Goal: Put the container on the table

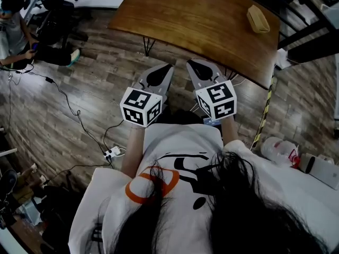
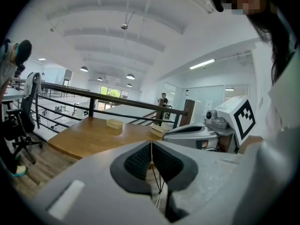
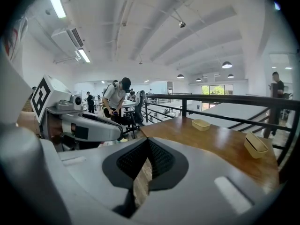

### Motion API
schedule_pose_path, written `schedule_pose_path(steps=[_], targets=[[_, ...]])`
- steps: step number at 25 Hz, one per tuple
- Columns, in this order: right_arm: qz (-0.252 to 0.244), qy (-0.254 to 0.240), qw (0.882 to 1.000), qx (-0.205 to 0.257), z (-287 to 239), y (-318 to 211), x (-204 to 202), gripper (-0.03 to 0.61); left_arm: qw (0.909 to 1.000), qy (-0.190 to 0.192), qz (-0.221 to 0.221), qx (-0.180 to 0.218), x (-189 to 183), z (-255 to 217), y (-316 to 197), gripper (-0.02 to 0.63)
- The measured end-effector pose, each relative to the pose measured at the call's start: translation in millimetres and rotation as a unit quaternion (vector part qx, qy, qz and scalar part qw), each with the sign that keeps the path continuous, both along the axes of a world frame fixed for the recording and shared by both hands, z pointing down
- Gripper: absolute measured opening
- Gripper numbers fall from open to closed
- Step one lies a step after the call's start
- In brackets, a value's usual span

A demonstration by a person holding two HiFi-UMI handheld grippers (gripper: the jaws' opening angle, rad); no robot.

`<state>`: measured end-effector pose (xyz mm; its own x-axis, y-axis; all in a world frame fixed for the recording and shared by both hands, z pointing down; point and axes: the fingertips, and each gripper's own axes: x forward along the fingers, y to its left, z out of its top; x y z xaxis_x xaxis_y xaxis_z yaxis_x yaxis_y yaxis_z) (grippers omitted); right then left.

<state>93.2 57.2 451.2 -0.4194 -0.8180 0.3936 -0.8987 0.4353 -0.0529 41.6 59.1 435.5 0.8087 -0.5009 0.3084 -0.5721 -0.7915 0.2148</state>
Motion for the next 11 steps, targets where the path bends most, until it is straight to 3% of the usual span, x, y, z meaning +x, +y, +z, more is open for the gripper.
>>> schedule_pose_path(steps=[11], targets=[[-0.004,0.006,1.000,0.003,3.3,4.9,-1.2,0.023,1.0000,-0.002,-0.005,0.005,-2.7,1.1,5.3,0.000]])
